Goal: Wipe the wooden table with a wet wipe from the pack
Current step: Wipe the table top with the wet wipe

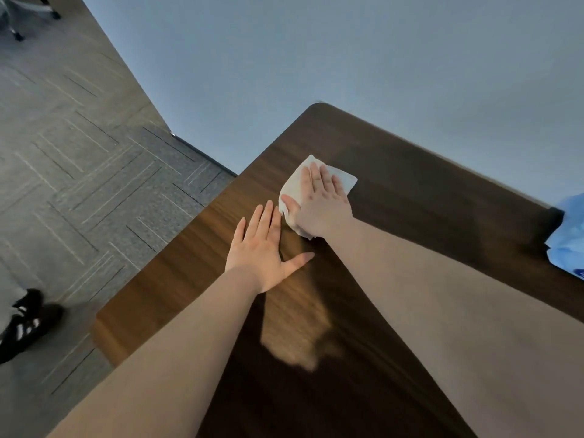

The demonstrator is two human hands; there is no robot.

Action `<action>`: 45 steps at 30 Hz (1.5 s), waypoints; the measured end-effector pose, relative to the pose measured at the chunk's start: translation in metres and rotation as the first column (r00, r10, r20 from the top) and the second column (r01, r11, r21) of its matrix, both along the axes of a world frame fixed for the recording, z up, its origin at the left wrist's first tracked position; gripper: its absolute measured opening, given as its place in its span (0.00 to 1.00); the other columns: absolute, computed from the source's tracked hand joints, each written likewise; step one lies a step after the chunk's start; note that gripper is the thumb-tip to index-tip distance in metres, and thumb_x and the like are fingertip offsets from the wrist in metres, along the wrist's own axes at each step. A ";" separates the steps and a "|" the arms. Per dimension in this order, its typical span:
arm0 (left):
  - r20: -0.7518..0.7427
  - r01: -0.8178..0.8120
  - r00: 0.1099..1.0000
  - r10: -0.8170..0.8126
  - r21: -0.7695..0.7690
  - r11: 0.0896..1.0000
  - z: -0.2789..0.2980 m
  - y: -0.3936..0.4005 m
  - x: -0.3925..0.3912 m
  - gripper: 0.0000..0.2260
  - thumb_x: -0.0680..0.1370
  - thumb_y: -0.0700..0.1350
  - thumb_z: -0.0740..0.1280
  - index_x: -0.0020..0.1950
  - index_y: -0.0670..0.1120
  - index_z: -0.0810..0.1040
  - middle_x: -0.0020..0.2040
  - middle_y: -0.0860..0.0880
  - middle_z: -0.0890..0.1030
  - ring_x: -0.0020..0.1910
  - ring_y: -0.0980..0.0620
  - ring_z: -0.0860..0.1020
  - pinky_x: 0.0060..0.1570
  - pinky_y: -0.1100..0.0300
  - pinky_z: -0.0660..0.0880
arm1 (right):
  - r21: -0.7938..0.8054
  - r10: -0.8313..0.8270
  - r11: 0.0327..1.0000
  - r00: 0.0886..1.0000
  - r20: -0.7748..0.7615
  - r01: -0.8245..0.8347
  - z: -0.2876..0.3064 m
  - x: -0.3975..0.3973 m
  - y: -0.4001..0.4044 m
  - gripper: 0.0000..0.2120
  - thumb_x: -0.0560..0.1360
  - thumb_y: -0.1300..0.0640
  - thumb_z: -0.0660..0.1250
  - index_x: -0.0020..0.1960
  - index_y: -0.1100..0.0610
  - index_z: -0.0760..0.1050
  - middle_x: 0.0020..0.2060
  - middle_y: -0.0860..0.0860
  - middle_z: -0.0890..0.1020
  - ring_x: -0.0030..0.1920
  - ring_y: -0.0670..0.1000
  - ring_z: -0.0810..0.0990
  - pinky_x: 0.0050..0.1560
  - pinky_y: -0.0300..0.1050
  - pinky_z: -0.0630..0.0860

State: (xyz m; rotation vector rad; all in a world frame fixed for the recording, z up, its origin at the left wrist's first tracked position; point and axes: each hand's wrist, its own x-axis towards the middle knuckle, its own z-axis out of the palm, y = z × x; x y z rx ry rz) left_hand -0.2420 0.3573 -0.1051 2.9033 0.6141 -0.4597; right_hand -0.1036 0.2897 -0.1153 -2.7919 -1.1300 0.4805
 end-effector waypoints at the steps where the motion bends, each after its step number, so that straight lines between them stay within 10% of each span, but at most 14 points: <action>1: 0.003 -0.001 1.000 0.001 -0.001 1.000 0.000 0.000 0.000 0.47 0.68 0.77 0.41 0.77 0.48 0.40 0.78 0.48 0.40 0.76 0.49 0.39 0.73 0.48 0.40 | 0.008 0.007 1.000 1.000 0.013 -0.007 0.000 0.001 0.004 0.36 0.78 0.37 0.42 0.76 0.58 0.38 0.77 0.56 0.43 0.77 0.55 0.41 0.75 0.52 0.38; 16: 0.006 0.066 0.998 -0.068 0.132 0.989 0.011 -0.023 0.008 0.40 0.73 0.70 0.40 0.77 0.45 0.45 0.79 0.47 0.47 0.77 0.49 0.47 0.74 0.50 0.49 | -0.031 -0.078 0.996 0.997 0.011 0.078 -0.003 0.004 -0.112 0.36 0.77 0.35 0.38 0.76 0.57 0.37 0.78 0.53 0.42 0.77 0.51 0.40 0.74 0.49 0.37; 26: 0.040 0.433 0.901 -0.431 -0.041 0.901 0.020 -0.209 0.061 0.38 0.75 0.70 0.44 0.77 0.48 0.43 0.79 0.50 0.44 0.76 0.53 0.42 0.75 0.51 0.45 | -0.097 -0.335 0.936 0.941 0.043 0.337 0.004 -0.026 -0.341 0.37 0.76 0.34 0.36 0.76 0.56 0.36 0.77 0.53 0.42 0.77 0.50 0.40 0.75 0.48 0.39; 40: -0.050 0.829 0.547 -0.835 -0.103 0.550 0.013 -0.535 0.069 0.44 0.68 0.77 0.44 0.76 0.55 0.35 0.77 0.51 0.36 0.75 0.51 0.36 0.74 0.44 0.41 | -0.182 -0.821 0.546 0.566 0.079 0.818 0.002 -0.072 -0.701 0.36 0.77 0.35 0.38 0.76 0.57 0.36 0.77 0.53 0.41 0.77 0.51 0.39 0.75 0.48 0.39; 45: -0.121 0.809 0.574 -0.810 -0.074 0.584 0.007 -0.578 0.070 0.48 0.63 0.80 0.43 0.75 0.57 0.33 0.76 0.51 0.32 0.74 0.48 0.32 0.71 0.37 0.37 | -0.154 -0.904 0.399 0.416 0.099 0.904 0.007 -0.092 -0.786 0.36 0.78 0.36 0.40 0.76 0.57 0.38 0.78 0.54 0.44 0.77 0.52 0.42 0.76 0.49 0.41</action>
